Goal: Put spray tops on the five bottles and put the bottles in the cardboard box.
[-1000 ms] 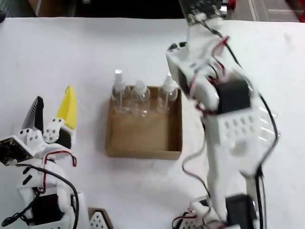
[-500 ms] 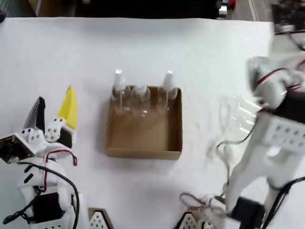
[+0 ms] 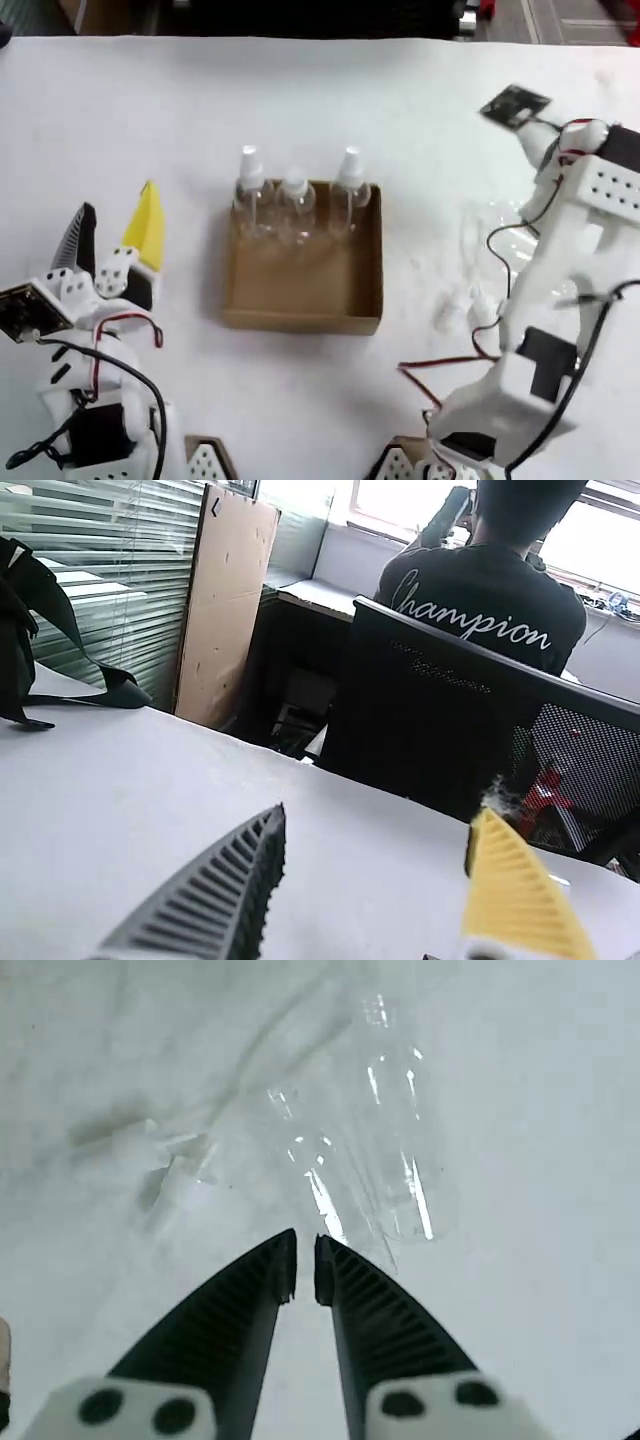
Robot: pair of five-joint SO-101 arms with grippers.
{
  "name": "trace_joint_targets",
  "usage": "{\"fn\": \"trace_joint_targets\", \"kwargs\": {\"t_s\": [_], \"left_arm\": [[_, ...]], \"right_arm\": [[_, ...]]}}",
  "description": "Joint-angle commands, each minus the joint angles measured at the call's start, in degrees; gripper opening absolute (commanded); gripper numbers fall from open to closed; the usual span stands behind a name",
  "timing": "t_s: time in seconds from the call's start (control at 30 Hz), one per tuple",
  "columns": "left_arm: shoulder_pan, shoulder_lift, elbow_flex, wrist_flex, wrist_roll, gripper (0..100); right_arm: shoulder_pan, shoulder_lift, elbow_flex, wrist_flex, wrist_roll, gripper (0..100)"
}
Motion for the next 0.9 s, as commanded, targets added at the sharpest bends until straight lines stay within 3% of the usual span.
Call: {"fn": "trace_joint_targets", "kwargs": {"t_s": [0.0,0.13,0.37,0.87], "left_arm": [[0.84,-0.40,-0.44,-1.23,0.26,27],[0.84,-0.40,-0.44,-1.23,0.26,27],[0.84,-0.40,-0.44,-1.23,0.26,27],[0.92,-0.40,-0.44,-1.05,0.26,27]], "right_arm": [[-3.12,1.36,-1.41,0.75,1.23,8.6],[-5.23,4.53,-1.49,0.31,1.23,18.3],[-6.11,13.32,-1.85,-2.77,1.32,13.3],[-3.74,22.81,-1.85,-6.99,1.23,13.4]]}}
